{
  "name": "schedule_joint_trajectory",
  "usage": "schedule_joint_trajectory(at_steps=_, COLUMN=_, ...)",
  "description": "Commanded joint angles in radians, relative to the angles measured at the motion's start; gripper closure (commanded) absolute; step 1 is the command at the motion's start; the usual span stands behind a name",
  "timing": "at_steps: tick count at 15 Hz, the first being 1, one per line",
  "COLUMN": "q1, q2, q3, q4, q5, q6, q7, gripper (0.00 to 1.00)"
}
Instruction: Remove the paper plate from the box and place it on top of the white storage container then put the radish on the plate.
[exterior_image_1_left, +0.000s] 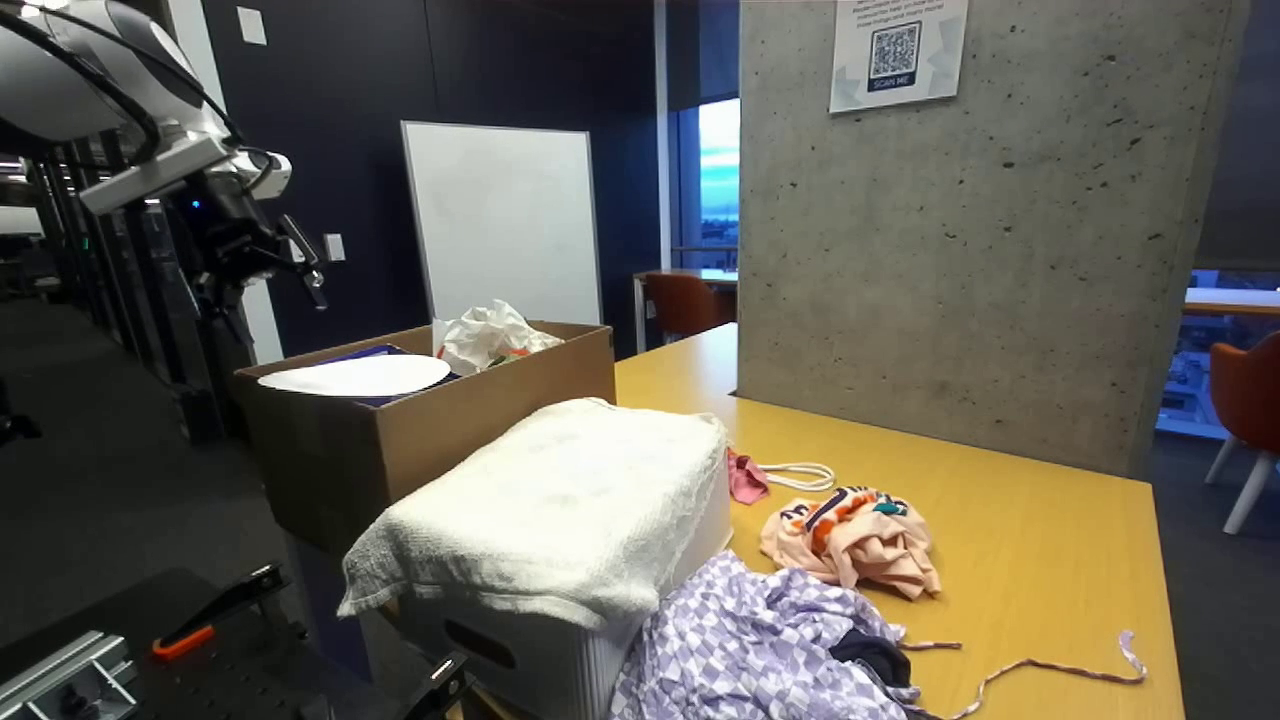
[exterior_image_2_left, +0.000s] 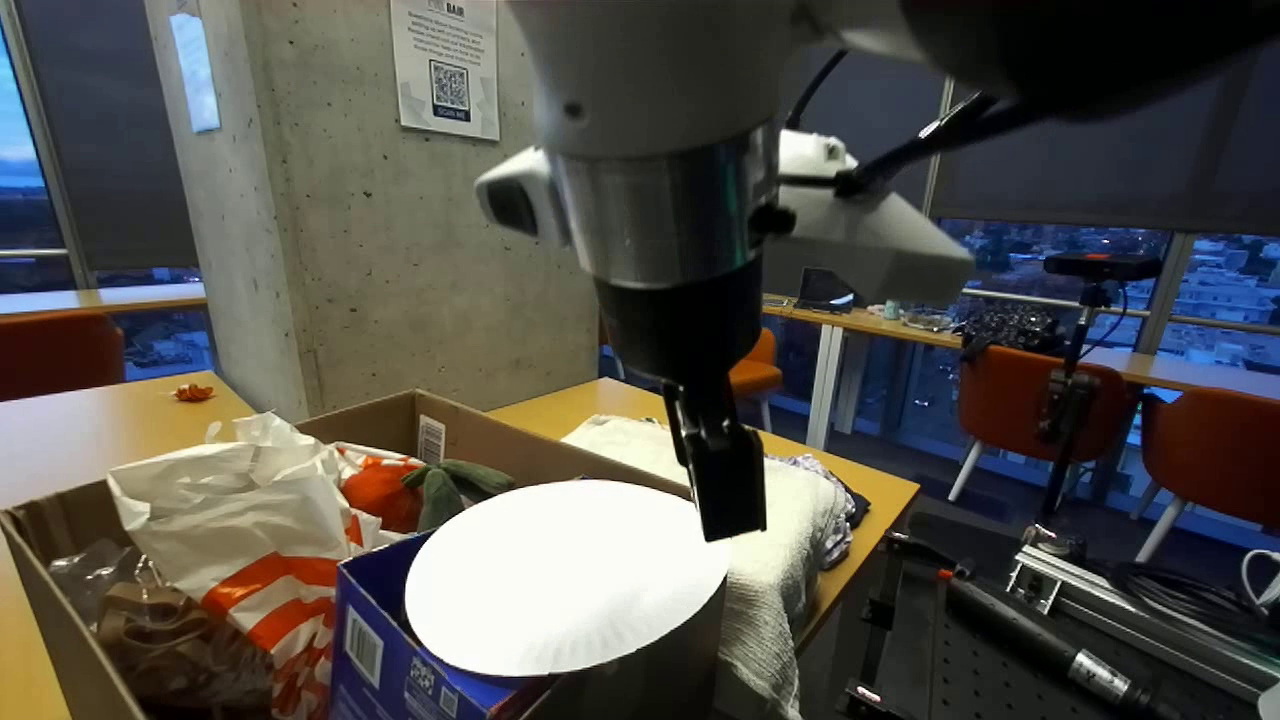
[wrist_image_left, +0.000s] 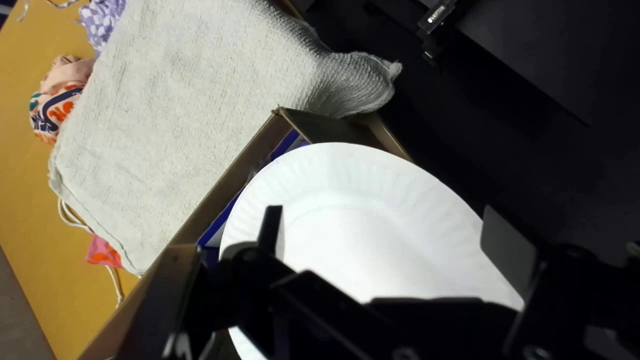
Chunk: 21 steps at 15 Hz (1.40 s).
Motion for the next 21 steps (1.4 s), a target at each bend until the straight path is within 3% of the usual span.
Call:
schedule_joint_trajectory(at_steps=1, q1=0.047, q2=0.145, q3=-0.023, q4=0.108, q5=-0.075, q6=-0.014, q7=-0.014, gripper=0.00)
schedule_joint_trajectory(at_steps=10, q1=0.160, q2=0.247, q3=-0.029, q4=0.285, q5=-0.106, q6=-0.079, q7=-0.046, gripper=0.00)
schedule_joint_trajectory(at_steps=21, q1=0.191, q2=0.281, q3=-0.048, q4=0.254, q5=-0.135, q6=-0.141, q7=-0.067, gripper=0.00)
